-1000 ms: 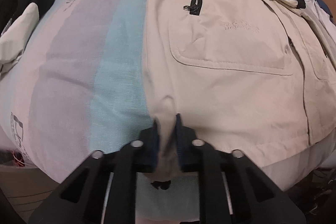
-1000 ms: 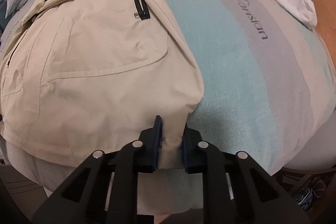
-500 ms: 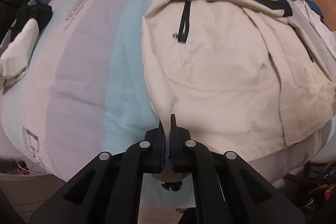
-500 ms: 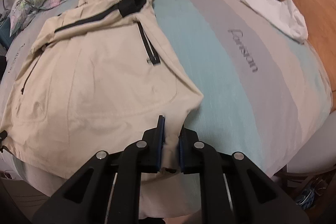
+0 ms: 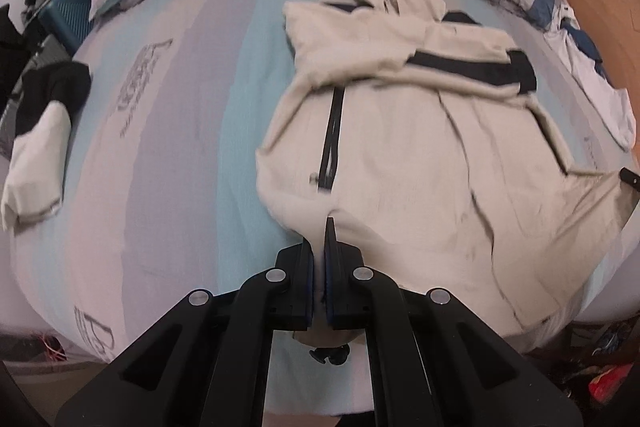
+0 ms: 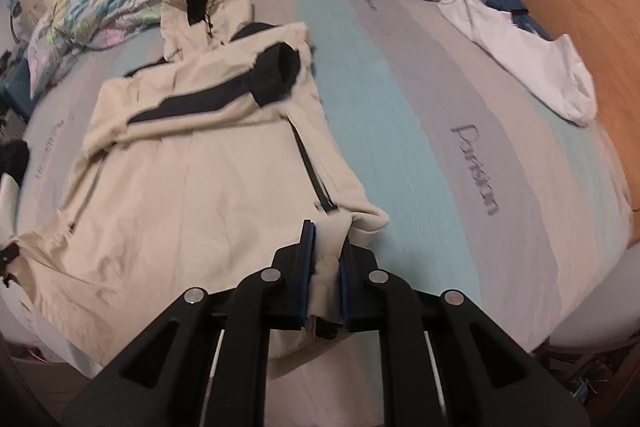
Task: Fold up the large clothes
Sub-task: 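Lift the held hem with both tools and fold it toward the hood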
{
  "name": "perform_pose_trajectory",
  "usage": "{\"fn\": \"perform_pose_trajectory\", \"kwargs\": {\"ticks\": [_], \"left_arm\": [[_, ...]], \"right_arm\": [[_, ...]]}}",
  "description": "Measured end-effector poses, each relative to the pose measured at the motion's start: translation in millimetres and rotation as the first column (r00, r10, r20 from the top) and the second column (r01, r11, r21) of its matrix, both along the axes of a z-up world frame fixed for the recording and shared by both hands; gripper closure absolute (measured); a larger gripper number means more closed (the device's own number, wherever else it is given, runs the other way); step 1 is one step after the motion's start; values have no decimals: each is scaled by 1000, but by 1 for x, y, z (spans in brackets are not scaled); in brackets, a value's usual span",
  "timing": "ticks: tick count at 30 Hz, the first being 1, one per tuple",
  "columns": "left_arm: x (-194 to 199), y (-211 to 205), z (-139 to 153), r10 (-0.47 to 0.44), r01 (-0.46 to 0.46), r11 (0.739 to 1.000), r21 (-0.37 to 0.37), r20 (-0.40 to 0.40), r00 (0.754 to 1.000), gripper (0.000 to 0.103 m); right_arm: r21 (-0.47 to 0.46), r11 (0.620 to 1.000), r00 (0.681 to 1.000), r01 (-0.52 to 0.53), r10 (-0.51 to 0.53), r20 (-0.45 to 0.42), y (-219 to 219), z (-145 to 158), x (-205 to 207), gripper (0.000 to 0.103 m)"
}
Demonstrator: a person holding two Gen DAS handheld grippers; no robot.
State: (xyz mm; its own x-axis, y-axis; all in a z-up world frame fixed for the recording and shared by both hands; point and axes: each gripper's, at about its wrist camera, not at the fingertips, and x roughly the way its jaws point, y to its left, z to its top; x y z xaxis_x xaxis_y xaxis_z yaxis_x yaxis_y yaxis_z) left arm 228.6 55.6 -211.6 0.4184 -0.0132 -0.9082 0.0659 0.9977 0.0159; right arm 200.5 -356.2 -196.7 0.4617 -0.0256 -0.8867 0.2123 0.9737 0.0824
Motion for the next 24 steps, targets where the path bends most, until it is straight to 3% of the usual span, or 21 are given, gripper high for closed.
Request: {"fn": "perform_pose_trajectory", "kwargs": {"ticks": [6,12,19,24], "left_arm": [[66,-7,26,41,-41,999,7,23,999,100],[147,-2,40,109,-111,992,60,38,993,100],[247,18,40,192,-195,979,67,39,981,100],[325,17,25,169,-171,980,98,28,985,100]], "right_arm": [[58,998,999,-33,31,44,-15,25,67,93],[87,995,998,-51,47,50,-37,31,147,94],[35,997,995,-68,65,70,-52,30,249,94],[-5,998,996,-68,68,64,-52,22,315,94]]}}
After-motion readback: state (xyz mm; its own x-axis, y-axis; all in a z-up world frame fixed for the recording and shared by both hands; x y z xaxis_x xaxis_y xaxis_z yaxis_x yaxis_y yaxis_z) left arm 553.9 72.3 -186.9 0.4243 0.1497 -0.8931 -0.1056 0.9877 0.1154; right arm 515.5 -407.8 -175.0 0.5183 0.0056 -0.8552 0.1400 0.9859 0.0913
